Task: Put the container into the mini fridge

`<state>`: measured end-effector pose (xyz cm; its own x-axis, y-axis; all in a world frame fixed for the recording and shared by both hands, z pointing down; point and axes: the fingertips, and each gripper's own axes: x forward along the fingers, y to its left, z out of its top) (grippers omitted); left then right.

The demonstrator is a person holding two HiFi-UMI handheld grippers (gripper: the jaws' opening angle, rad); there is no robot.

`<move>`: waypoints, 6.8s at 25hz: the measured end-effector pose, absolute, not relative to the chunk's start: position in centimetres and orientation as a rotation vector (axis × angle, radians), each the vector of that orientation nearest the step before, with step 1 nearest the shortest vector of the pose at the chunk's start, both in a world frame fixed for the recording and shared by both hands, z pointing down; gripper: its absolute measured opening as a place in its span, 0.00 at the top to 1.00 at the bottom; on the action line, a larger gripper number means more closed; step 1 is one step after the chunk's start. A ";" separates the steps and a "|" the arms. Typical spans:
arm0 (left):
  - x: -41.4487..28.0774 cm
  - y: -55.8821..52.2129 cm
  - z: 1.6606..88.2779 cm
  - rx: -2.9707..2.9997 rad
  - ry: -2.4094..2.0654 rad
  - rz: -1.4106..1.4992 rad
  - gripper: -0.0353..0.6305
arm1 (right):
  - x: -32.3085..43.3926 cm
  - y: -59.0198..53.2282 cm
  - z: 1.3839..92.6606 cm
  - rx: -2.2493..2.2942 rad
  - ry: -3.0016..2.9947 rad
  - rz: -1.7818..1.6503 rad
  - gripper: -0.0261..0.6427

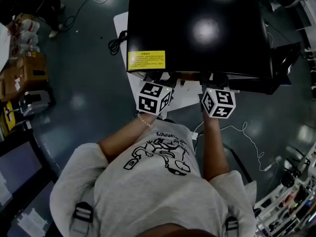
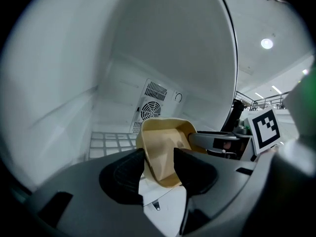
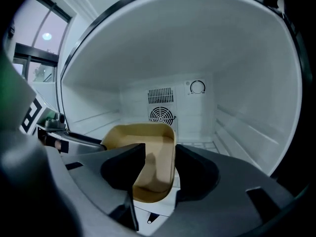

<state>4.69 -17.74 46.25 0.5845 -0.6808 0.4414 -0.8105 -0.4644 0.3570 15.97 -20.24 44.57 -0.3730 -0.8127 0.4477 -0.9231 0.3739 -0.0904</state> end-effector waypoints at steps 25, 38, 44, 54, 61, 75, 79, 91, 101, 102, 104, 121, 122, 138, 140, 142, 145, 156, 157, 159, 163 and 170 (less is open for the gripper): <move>4.8 -19.3 47.5 2.270 -1.251 0.352 0.66 | 15.9 -22.1 46.3 1.517 -2.306 0.488 0.69; 5.0 -19.9 48.0 2.288 -1.289 0.400 0.66 | 16.1 -23.0 47.2 1.520 -2.306 0.480 0.68; 5.0 -20.3 48.3 2.297 -1.305 0.422 0.66 | 16.1 -23.3 47.5 1.501 -2.307 0.483 0.68; 5.0 -21.0 48.8 2.297 -1.313 0.444 0.66 | 15.8 -24.0 48.1 1.444 -2.324 0.534 0.65; 5.1 -21.5 48.9 2.298 -1.298 0.440 0.65 | 16.0 -24.7 48.7 1.431 -2.310 0.557 0.65; 5.2 -22.1 48.9 2.276 -1.279 0.422 0.64 | 16.4 -25.3 49.5 1.420 -2.284 0.588 0.65; 5.1 -22.3 48.9 2.276 -1.279 0.421 0.64 | 16.4 -25.3 49.8 1.412 -2.281 0.594 0.65; 5.2 -22.6 48.0 2.305 -1.305 0.399 0.63 | 16.6 -25.7 48.6 1.479 -2.287 0.534 0.62; 5.1 -22.3 46.7 2.345 -1.336 0.376 0.62 | 16.9 -24.9 47.4 1.514 -2.305 0.472 0.60; 5.1 -22.4 46.6 2.350 -1.337 0.371 0.62 | 16.9 -24.8 47.3 1.516 -2.307 0.468 0.60; 5.2 -22.3 46.3 2.356 -1.337 0.365 0.62 | 16.8 -24.6 47.1 1.520 -2.309 0.459 0.60; 6.4 -19.8 43.3 2.459 -1.313 0.300 0.62 | 15.9 -21.2 44.0 1.536 -2.359 0.337 0.61; 6.6 -19.6 43.1 2.467 -1.306 0.296 0.62 | 15.8 -20.9 43.9 1.535 -2.365 0.337 0.61; 7.7 -17.0 40.5 2.629 -1.169 0.255 0.76 | 14.6 -17.2 40.8 1.499 -2.446 0.305 0.71; 7.5 -16.7 40.1 2.646 -1.162 0.247 0.78 | 14.4 -16.5 40.7 1.490 -2.450 0.304 0.74; 7.4 -16.2 39.6 2.665 -1.145 0.235 0.80 | 14.1 -15.9 40.5 1.482 -2.460 0.308 0.77; 7.5 -15.4 38.9 2.700 -1.101 0.210 0.83 | 13.8 -15.0 40.0 1.472 -2.478 0.312 0.81; 7.2 -12.8 35.5 2.800 -0.970 0.146 0.92 | 12.2 -12.0 35.8 1.452 -2.552 0.266 0.89; 7.2 -12.6 35.2 2.804 -0.963 0.139 0.92 | 12.0 -11.8 35.4 1.447 -2.557 0.261 0.89; 7.0 -12.2 34.6 2.806 -0.947 0.125 0.92 | 11.7 -11.4 34.8 1.431 -2.567 0.256 0.90; 6.6 -11.3 33.5 2.817 -0.918 0.103 0.92 | 11.3 -10.6 34.1 1.388 -2.587 0.239 0.90; 6.0 -9.8 31.7 2.844 -0.866 0.072 0.92 | 10.7 -8.8 32.5 1.353 -2.609 0.212 0.91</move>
